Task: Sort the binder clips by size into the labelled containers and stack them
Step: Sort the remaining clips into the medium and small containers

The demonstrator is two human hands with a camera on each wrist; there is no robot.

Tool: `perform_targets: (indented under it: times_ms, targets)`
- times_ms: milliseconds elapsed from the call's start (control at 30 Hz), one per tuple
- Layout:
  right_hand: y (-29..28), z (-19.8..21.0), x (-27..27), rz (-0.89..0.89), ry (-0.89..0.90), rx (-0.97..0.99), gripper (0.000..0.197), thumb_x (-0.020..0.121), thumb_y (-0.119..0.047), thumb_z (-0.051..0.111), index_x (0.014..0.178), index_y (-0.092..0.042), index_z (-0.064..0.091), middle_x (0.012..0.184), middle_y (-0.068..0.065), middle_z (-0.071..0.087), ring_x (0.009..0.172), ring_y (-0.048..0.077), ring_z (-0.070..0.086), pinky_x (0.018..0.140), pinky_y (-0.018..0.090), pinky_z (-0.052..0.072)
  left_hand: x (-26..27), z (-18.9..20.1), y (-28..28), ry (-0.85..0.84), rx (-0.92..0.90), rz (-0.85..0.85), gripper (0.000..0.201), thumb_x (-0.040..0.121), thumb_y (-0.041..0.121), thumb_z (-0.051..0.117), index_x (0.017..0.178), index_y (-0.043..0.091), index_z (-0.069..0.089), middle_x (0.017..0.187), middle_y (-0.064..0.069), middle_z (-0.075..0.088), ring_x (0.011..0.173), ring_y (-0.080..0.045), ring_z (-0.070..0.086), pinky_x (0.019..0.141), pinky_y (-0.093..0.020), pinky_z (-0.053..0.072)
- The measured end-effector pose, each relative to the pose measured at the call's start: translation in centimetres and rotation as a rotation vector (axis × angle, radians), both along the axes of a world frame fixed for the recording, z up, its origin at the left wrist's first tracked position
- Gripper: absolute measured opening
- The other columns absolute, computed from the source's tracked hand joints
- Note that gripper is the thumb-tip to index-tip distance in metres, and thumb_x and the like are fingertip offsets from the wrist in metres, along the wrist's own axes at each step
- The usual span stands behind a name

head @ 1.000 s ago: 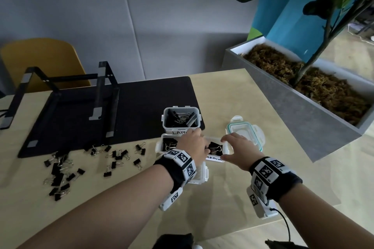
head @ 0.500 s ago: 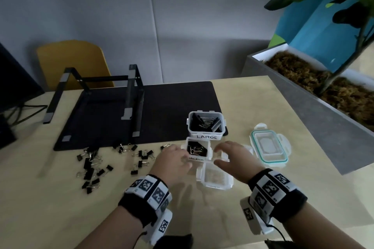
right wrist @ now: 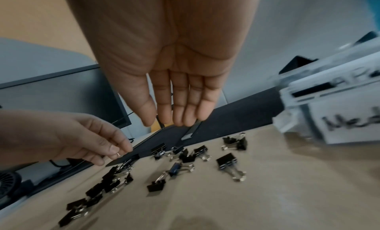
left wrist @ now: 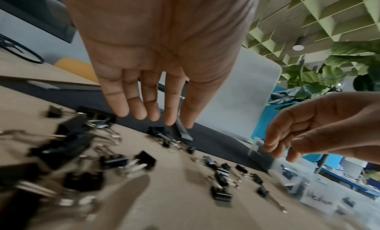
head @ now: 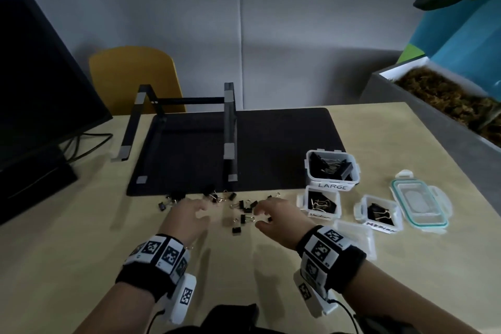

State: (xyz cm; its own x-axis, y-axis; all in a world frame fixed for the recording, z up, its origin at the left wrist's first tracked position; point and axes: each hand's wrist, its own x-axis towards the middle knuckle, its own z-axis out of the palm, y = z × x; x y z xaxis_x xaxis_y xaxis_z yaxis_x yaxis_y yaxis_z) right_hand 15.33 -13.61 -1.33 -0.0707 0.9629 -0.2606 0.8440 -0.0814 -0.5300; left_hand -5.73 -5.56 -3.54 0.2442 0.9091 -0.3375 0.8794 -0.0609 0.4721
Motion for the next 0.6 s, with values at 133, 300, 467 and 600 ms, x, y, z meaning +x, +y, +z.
perform_targets:
  times_ms: [133, 300, 467, 600]
  targets:
    - [2.5, -0.9, -2.8, 0.001, 0.005, -0.031, 0.026, 0.089, -0.025, 0.053, 0.113, -0.017, 0.060, 0.116, 0.003, 0.061, 0.109, 0.020, 0.056, 0.089, 0.029, 0.045, -2.8, -0.8, 2.0, 0.031, 0.013, 0.020, 0.030, 0.086, 0.020, 0.060, 0.116, 0.016, 0.062, 0.120, -0.005, 0.055, 0.104, -0.020, 0.058, 0.086, -0.027, 0.045]
    - [6.0, -2.1, -5.6, -0.004, -0.007, -0.042, 0.030, 0.087, -0.018, 0.051, 0.117, -0.014, 0.057, 0.119, 0.007, 0.058, 0.111, 0.024, 0.055, 0.089, 0.031, 0.044, -4.3, -1.8, 4.6, 0.089, 0.013, 0.066, 0.054, 0.085, 0.028, 0.063, 0.134, 0.017, 0.044, 0.132, -0.010, 0.044, 0.106, -0.026, 0.057, 0.088, -0.033, 0.047]
    - [9.5, -3.1, -7.9, -0.028, -0.018, -0.039, 0.041, 0.087, -0.015, 0.051, 0.128, -0.014, 0.047, 0.125, 0.013, 0.052, 0.117, 0.032, 0.049, 0.095, 0.036, 0.044, -4.0, -2.6, 5.8, 0.143, 0.022, 0.038, 0.059, 0.085, 0.033, 0.060, 0.138, 0.019, 0.038, 0.128, -0.012, 0.046, 0.107, -0.028, 0.057, 0.086, -0.034, 0.047]
    - [11.2, -4.2, -8.6, 0.025, -0.098, -0.103, 0.056, 0.087, -0.020, 0.052, 0.140, -0.027, 0.034, 0.132, 0.012, 0.042, 0.118, 0.035, 0.047, 0.097, 0.042, 0.046, -3.6, -3.1, 6.5, 0.144, 0.047, 0.012, 0.044, 0.085, 0.032, 0.060, 0.126, 0.019, 0.051, 0.118, -0.011, 0.053, 0.105, -0.029, 0.058, 0.087, -0.035, 0.048]
